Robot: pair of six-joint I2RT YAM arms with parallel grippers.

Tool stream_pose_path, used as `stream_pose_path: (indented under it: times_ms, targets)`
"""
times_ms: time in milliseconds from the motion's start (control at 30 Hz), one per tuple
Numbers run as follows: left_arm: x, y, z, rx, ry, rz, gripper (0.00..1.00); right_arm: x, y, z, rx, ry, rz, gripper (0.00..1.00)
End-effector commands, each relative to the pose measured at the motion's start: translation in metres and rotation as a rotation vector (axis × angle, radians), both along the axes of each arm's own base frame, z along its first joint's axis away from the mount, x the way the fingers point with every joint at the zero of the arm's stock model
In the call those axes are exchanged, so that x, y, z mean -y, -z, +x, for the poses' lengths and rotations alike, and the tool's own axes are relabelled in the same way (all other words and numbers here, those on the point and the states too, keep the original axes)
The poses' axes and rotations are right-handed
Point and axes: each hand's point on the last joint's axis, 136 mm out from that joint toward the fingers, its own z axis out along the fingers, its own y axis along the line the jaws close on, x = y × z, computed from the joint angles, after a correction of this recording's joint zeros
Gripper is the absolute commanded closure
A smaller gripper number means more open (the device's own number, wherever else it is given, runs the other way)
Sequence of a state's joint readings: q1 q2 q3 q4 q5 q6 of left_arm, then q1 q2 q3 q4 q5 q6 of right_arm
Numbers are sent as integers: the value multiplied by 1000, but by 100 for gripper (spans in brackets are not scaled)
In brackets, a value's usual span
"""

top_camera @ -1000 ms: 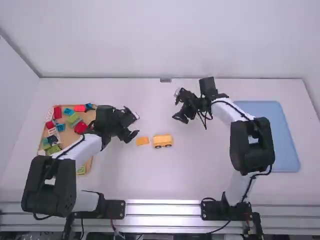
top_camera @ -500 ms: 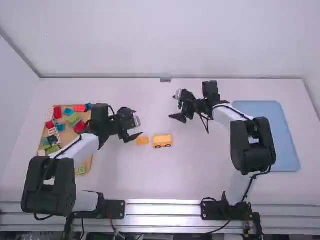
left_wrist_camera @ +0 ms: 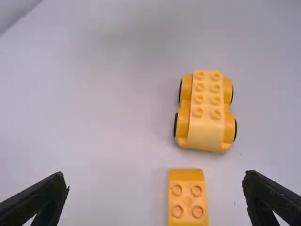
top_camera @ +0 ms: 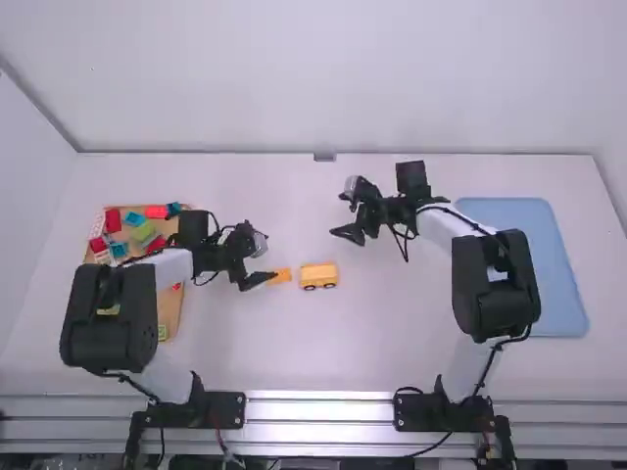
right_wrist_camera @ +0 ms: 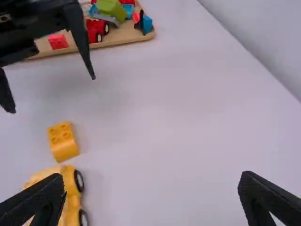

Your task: Assemble lego blocks to make yellow taxi

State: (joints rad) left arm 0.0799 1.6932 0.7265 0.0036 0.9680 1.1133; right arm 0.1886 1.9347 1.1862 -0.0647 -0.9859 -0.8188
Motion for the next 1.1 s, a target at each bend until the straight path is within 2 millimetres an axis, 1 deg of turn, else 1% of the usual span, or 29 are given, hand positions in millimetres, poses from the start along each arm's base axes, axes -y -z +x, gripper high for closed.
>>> stream_pose_path:
  times_ms: [0, 33, 67, 100, 133, 233, 333, 400, 467, 500, 533, 600, 667, 700, 733, 800, 933, 967, 1000, 1067]
  targets:
    - [7, 5, -10, 29, 79, -47, 1, -2, -19, 1, 52, -23, 14, 2]
    - [9, 8, -12, 28, 91, -49, 1, -2, -18, 1, 60, -28, 12, 2]
    - [9, 15, -13, 16, 89, -38, 1, -2, -18, 1, 66, -31, 11, 2]
    - [8, 17, -13, 11, 86, -33, 1, -2, -18, 1, 67, -30, 11, 2]
    - [6, 25, -12, -6, 76, -22, 1, -3, -18, 1, 65, -31, 11, 2]
    - [7, 37, -10, -16, 80, -38, 1, -8, -19, -2, 66, -42, 12, 2]
    - [5, 51, -8, -105, 27, -69, 1, -8, -19, -2, 70, -44, 12, 2]
    - [6, 54, -10, -117, 35, -91, 1, -8, -19, -2, 69, -44, 12, 2]
    - [12, 60, -18, -87, 91, -98, 0, -8, -19, -2, 70, -44, 12, 2]
    - [13, 62, -19, -79, 102, -93, 1, -8, -19, -2, 70, -44, 12, 2]
    - [13, 66, -22, -63, 113, -81, 4, -8, -19, -1, 70, -43, 12, 2]
    - [12, 68, -23, -57, 111, -79, 7, -7, -19, -1, 69, -41, 12, 2]
    - [13, 70, -26, -40, 114, -77, 13, -7, -19, -1, 69, -41, 11, 2]
    - [12, 70, -25, -23, 109, -77, 23, -7, -19, -1, 69, -41, 11, 2]
    - [11, 70, -25, -16, 107, -76, 28, -7, -19, -1, 70, -41, 11, 2]
    - [11, 71, -26, 6, 106, -72, 43, -7, -19, -1, 70, -42, 11, 2]
    - [15, 74, -32, 27, 119, -68, 46, -8, -19, -2, 70, -45, 11, 2]
    - [14, 75, -32, 35, 116, -61, 50, -7, -19, -1, 70, -42, 12, 2]
    - [14, 75, -32, 35, 115, -61, 51, -7, -19, -1, 70, -41, 12, 2]
    - [12, 76, -27, 26, 86, -56, 61, -7, -19, -1, 69, -41, 11, 2]
